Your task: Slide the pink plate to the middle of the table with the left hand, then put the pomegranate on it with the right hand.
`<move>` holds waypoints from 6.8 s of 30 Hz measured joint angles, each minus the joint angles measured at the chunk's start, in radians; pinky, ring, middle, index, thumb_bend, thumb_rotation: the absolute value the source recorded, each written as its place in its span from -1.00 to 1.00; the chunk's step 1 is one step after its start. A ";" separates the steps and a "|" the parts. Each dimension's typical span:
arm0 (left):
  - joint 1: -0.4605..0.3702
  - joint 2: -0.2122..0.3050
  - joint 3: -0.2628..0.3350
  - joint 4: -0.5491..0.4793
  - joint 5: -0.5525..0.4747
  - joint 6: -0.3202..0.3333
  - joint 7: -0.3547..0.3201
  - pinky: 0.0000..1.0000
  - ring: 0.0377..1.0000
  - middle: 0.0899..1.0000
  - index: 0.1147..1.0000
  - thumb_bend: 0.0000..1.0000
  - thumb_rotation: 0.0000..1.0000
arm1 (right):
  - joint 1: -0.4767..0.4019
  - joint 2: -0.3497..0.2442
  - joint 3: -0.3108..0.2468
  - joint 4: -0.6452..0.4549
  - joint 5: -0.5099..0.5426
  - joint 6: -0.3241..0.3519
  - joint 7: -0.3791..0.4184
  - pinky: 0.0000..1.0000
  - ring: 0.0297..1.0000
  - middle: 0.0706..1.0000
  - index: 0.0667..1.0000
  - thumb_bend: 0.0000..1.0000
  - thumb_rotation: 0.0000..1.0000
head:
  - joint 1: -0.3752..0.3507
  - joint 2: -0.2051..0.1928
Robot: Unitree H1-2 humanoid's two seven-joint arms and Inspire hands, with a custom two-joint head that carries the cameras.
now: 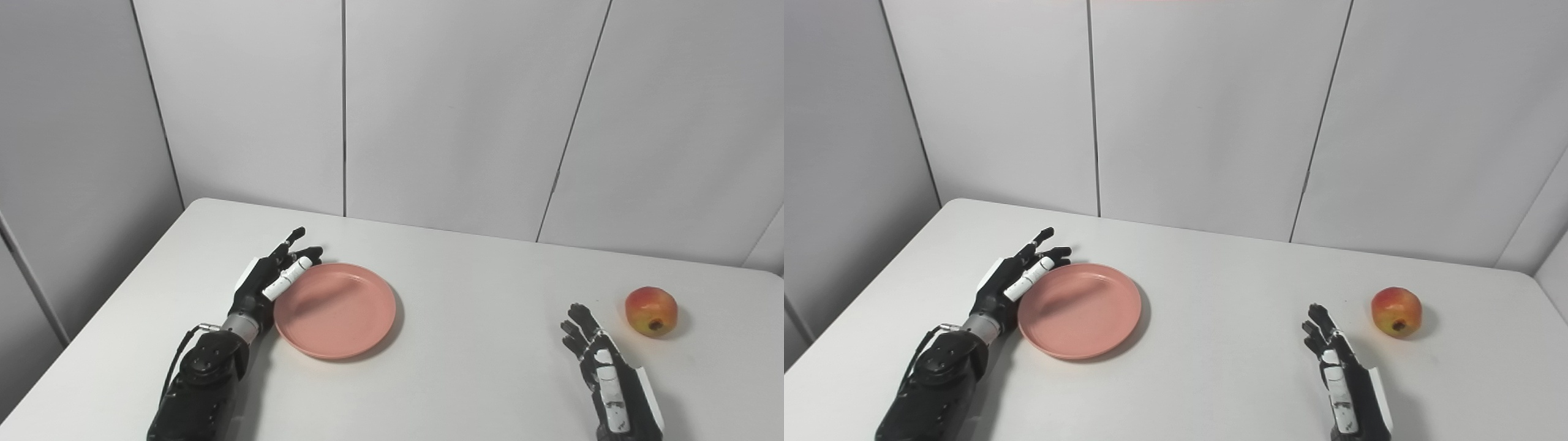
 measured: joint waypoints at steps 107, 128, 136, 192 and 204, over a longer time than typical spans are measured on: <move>0.059 -0.301 -0.157 -0.076 0.174 -0.095 0.212 0.36 0.54 0.63 0.99 0.70 0.38 | 0.110 0.067 0.046 -0.216 -0.467 0.046 -0.178 0.44 0.50 0.55 0.55 0.49 0.95 | -0.328 0.080; 0.056 -0.303 -0.115 -0.072 0.129 -0.101 0.174 0.42 0.54 0.58 1.00 0.61 0.34 | -0.110 -0.062 0.043 -0.266 -0.802 0.161 -0.193 0.21 0.43 0.56 0.51 0.60 0.74 | -0.383 0.067; 0.050 -0.303 -0.111 -0.062 0.123 -0.101 0.166 0.48 0.55 0.57 1.00 0.57 0.33 | -0.184 -0.134 0.050 -0.247 -0.904 0.165 -0.194 0.28 0.44 0.52 0.54 0.63 0.62 | -0.403 0.058; 0.049 -0.311 -0.109 -0.064 0.103 -0.117 0.166 0.44 0.56 0.56 0.98 0.60 0.28 | -0.562 -0.397 0.164 0.405 -0.968 0.286 -0.210 0.29 0.45 0.56 0.43 0.72 0.60 | -0.360 0.058; 0.057 -0.311 -0.110 -0.076 0.103 -0.116 0.166 0.42 0.53 0.54 0.97 0.59 0.28 | -0.570 -0.390 0.200 0.443 -0.932 0.288 -0.234 0.22 0.43 0.57 0.44 0.75 0.69 | -0.357 0.066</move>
